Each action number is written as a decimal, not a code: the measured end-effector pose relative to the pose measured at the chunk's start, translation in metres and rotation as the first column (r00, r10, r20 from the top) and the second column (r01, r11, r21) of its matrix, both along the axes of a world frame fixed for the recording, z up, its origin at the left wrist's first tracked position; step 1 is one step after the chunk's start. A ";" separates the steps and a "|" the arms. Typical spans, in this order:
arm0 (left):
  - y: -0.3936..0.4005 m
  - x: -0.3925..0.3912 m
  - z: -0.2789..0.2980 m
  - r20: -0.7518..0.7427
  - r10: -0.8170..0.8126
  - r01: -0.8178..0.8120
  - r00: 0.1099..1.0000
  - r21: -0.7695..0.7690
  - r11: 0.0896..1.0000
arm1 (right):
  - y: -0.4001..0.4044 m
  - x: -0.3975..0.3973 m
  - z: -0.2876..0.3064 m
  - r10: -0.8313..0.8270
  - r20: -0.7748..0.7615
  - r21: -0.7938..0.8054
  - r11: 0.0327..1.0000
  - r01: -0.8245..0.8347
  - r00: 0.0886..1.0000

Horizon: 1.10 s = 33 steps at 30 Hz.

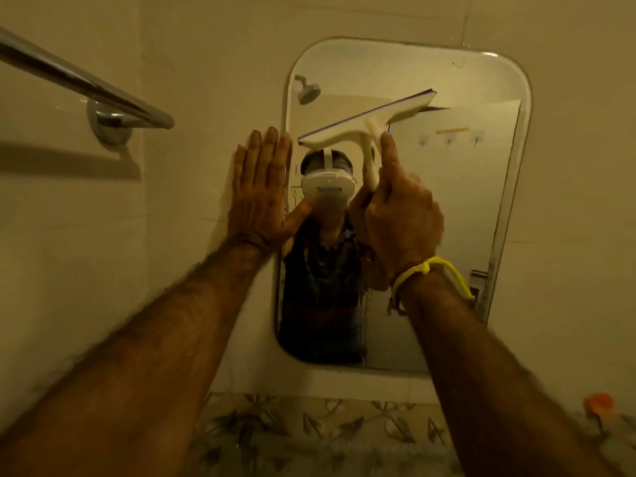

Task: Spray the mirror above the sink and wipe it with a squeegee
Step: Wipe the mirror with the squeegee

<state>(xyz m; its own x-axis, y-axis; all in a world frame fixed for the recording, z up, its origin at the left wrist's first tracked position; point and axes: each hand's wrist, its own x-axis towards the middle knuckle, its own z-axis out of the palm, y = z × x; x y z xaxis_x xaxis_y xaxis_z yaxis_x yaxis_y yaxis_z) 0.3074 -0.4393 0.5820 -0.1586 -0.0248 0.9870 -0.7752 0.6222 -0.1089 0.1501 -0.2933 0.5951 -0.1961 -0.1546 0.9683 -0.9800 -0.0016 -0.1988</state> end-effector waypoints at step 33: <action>0.004 -0.013 -0.010 0.005 0.021 -0.022 1.000 0.109 0.994 | 0.002 0.004 -0.038 0.098 0.467 -0.256 0.966 0.028 0.879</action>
